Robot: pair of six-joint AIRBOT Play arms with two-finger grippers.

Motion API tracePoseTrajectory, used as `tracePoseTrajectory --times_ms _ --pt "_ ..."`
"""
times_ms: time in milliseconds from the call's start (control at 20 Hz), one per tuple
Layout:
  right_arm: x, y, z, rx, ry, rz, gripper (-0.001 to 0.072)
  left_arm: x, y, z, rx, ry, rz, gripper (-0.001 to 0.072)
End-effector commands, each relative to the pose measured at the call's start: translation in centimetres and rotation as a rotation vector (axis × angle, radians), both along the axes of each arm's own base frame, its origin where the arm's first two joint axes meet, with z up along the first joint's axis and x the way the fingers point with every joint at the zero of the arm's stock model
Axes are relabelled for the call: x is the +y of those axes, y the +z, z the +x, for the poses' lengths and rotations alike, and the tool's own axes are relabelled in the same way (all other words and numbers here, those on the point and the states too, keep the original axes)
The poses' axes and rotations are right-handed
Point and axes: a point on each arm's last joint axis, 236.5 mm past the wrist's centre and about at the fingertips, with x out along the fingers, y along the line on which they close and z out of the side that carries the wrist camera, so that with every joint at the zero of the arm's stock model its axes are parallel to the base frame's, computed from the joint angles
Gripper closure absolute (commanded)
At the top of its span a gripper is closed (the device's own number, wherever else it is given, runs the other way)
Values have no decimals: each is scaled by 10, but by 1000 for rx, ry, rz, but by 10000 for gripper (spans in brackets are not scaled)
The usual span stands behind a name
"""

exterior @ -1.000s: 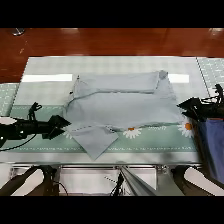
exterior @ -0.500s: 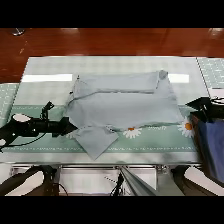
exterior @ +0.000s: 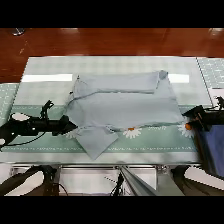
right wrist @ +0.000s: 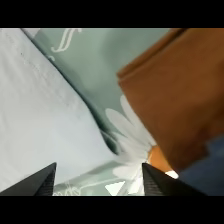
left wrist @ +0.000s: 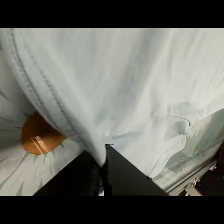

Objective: Fold the shirts.

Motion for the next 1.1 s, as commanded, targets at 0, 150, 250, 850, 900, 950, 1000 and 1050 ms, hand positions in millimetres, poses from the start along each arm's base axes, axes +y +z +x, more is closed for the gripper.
tracePoseTrajectory --times_ms 0,150,250,850,900,950,1000,1050 --pt "14 -14 17 -13 15 29 86 5 -3 9 -23 33 22 680" --pt "25 -14 40 -48 27 47 87 6 -2 12 -27 43 21 680" --pt "40 -16 47 -44 69 44 115 6 -3 12 -29 46 24 680" --pt "79 311 169 -683 413 -288 687 13 378 167 -1067 102 -14 682" --pt "81 351 164 -755 421 -327 687 26 414 166 -1135 116 80 683" --pt "82 391 153 -833 420 -387 687 41 445 159 -1183 128 188 682" --pt "80 425 140 -902 407 -460 687 58 473 148 -1219 143 311 682" --pt "75 455 122 -962 385 -551 687 76 498 132 -1254 156 444 682"
